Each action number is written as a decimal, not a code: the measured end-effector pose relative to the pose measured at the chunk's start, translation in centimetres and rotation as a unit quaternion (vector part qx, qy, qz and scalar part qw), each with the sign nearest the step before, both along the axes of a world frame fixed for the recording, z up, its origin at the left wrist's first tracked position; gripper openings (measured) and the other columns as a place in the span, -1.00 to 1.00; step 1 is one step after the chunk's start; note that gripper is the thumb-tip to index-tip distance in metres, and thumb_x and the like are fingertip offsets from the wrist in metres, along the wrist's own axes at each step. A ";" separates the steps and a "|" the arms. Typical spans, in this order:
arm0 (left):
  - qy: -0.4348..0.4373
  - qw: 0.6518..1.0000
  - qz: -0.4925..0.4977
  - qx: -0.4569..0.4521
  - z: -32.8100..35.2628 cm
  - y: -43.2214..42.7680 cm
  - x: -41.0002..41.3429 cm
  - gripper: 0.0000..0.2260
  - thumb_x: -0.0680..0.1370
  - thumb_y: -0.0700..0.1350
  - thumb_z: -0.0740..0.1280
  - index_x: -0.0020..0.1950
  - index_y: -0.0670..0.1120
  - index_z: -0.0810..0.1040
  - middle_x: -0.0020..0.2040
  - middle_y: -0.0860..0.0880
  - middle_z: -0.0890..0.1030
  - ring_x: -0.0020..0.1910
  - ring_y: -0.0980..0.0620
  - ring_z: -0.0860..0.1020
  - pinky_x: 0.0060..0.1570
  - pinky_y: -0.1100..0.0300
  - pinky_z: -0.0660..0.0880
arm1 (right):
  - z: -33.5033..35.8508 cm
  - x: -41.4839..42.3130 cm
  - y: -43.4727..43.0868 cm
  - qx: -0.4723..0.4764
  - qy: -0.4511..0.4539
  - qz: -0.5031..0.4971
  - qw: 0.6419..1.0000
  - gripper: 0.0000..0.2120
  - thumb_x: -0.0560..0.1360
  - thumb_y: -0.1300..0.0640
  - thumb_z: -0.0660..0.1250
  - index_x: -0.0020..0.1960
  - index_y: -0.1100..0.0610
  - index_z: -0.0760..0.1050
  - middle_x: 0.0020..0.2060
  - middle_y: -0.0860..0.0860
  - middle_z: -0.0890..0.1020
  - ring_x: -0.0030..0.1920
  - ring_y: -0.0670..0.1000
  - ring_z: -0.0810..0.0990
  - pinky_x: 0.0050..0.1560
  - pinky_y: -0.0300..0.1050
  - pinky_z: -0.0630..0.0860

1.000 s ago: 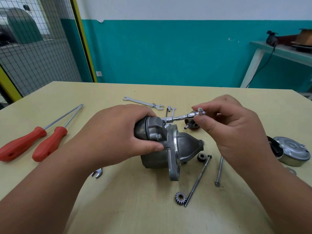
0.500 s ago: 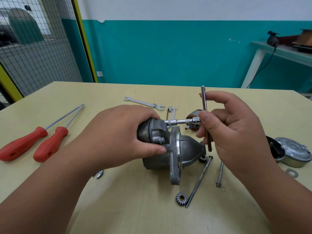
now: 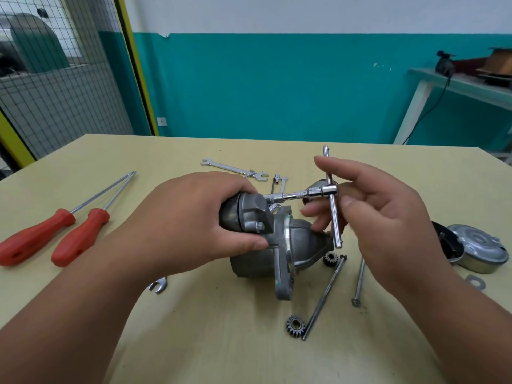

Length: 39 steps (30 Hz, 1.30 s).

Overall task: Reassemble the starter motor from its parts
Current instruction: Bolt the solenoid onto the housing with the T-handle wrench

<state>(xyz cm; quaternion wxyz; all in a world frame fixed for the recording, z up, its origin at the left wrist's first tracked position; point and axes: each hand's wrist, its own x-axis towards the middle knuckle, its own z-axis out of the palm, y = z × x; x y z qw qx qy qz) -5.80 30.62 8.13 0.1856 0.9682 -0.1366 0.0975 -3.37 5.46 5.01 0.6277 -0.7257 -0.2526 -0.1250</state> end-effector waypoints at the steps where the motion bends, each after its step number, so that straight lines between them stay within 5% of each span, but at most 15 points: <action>1: 0.002 1.000 0.001 -0.002 0.0 0.0 0.0 -0.43 0.22 0.56 0.22 0.13 0.33 0.54 0.00 0.37 0.59 0.06 0.34 0.50 -0.04 0.09 0.57 | 0.0 0.1 0.0 -0.008 -0.002 0.010 1.000 -0.46 0.54 0.29 0.18 0.31 -0.24 0.55 -0.13 0.00 0.78 -0.15 0.10 0.74 -0.11 -0.01 0.70; 5: 0.011 1.000 0.006 -0.008 0.0 0.1 0.1 -0.43 0.21 0.56 0.22 0.11 0.34 0.53 0.01 0.37 0.59 0.06 0.33 0.50 -0.04 0.07 0.57 | -0.1 0.5 -0.2 -0.019 0.006 0.050 0.999 -0.51 0.51 0.20 0.39 0.32 -0.26 0.52 -0.05 -0.06 0.78 -0.01 0.02 0.76 0.01 -0.14 0.68; 9: 0.006 1.000 0.004 -0.004 0.0 0.0 0.1 -0.42 0.21 0.56 0.22 0.12 0.33 0.54 -0.01 0.37 0.59 0.07 0.36 0.49 -0.03 0.10 0.57 | 0.0 0.6 -0.3 -0.035 -0.021 0.005 0.999 -0.64 0.44 -0.04 0.53 0.21 -0.28 0.65 -0.10 -0.01 0.76 -0.06 0.08 0.73 -0.03 0.09 0.70; 16: 0.001 1.000 -0.005 0.020 0.1 -0.1 -0.1 -0.39 0.23 0.57 0.19 0.16 0.32 0.53 -0.02 0.35 0.59 0.10 0.35 0.48 -0.02 0.10 0.57 | 0.7 0.7 -0.2 -0.100 -0.094 -0.074 0.988 -0.82 0.44 -0.18 0.47 0.04 -0.25 0.64 -0.08 -0.09 0.59 -0.07 -0.07 0.58 -0.09 -0.30 0.49; 20: -0.012 0.999 -0.012 0.039 0.2 -0.3 -0.2 -0.41 0.25 0.56 0.18 0.16 0.32 0.53 -0.03 0.35 0.59 0.05 0.27 0.50 -0.03 0.09 0.56 | 0.8 0.2 0.1 -0.071 -0.061 -0.055 0.994 -0.78 0.47 -0.25 0.44 0.08 -0.26 0.64 -0.30 0.04 0.60 -0.23 0.05 0.58 -0.15 -0.03 0.57; 25: -0.017 0.998 -0.024 0.058 0.2 -0.4 -0.2 -0.39 0.26 0.57 0.17 0.19 0.33 0.52 -0.01 0.33 0.60 0.02 0.22 0.49 -0.03 0.07 0.57 | 1.3 -0.1 0.3 -0.025 -0.020 -0.045 0.998 -0.73 0.53 -0.13 0.37 0.22 -0.24 0.58 -0.41 0.00 0.56 -0.39 0.01 0.64 -0.37 -0.31 0.50; 30: -0.025 0.998 -0.025 0.059 0.1 -0.3 -0.3 -0.41 0.27 0.57 0.17 0.18 0.33 0.52 -0.01 0.34 0.59 0.04 0.21 0.47 -0.02 0.08 0.56 | 1.0 0.6 0.3 0.053 0.059 -0.012 0.997 -0.66 0.53 -0.18 0.39 0.30 -0.28 0.59 -0.35 -0.13 0.58 -0.46 0.02 0.59 -0.57 -0.21 0.42; 36: -0.023 0.999 -0.019 0.037 0.0 -0.2 -0.1 -0.42 0.26 0.56 0.19 0.15 0.32 0.54 -0.03 0.35 0.59 0.02 0.22 0.50 -0.04 0.05 0.57 | 0.7 0.8 -0.3 0.041 0.001 0.015 0.999 -0.60 0.62 -0.01 0.31 0.38 -0.38 0.52 -0.31 0.18 0.53 -0.42 -0.02 0.59 -0.43 -0.25 0.50; 39: -0.019 0.999 -0.015 0.026 0.0 -0.1 -0.1 -0.42 0.26 0.56 0.21 0.15 0.32 0.55 -0.03 0.35 0.59 0.04 0.27 0.51 -0.03 0.06 0.57 | 0.5 0.7 -0.3 0.037 -0.029 0.024 0.999 -0.62 0.64 0.11 0.27 0.28 -0.31 0.63 -0.17 0.07 0.60 -0.32 0.05 0.65 -0.35 -0.22 0.55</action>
